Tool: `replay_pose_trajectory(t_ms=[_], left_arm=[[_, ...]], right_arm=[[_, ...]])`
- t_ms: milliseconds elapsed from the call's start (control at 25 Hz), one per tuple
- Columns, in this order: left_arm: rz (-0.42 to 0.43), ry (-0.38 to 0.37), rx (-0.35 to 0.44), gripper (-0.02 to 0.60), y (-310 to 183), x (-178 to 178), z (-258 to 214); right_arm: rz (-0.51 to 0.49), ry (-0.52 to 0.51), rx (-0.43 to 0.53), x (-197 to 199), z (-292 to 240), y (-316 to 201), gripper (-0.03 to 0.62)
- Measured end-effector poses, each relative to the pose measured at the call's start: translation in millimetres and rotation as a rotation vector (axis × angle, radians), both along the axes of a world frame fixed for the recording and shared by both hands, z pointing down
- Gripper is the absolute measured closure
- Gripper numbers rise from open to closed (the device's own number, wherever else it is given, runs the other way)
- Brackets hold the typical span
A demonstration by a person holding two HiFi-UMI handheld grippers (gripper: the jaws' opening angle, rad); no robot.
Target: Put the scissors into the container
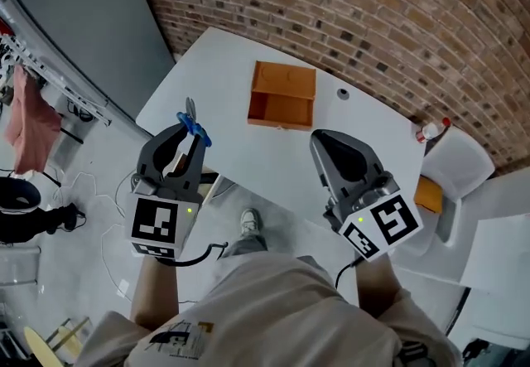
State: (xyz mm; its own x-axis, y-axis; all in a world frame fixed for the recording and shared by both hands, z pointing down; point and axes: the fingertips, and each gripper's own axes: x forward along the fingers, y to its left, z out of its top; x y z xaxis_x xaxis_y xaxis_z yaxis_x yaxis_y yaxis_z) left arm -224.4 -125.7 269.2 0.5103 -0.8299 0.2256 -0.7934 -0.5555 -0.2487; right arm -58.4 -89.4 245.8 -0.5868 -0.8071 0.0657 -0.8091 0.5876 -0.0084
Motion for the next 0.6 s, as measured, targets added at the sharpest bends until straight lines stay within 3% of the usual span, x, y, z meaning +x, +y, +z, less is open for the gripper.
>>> replay_pose_trajectory(t_ms=[320, 600], left_arm=[[0.084, -0.014, -0.015, 0.5, -84.3, -10.2, 4.9], [0.134, -0.009, -0.021, 0.5, -127.9, -11.7, 12.0]], right_arm=[[0.082, 0.021, -0.021, -13.5, 5.9, -77.7, 0.586], [0.131, 0.068, -0.032, -19.6, 15.0, -117.3, 0.586]])
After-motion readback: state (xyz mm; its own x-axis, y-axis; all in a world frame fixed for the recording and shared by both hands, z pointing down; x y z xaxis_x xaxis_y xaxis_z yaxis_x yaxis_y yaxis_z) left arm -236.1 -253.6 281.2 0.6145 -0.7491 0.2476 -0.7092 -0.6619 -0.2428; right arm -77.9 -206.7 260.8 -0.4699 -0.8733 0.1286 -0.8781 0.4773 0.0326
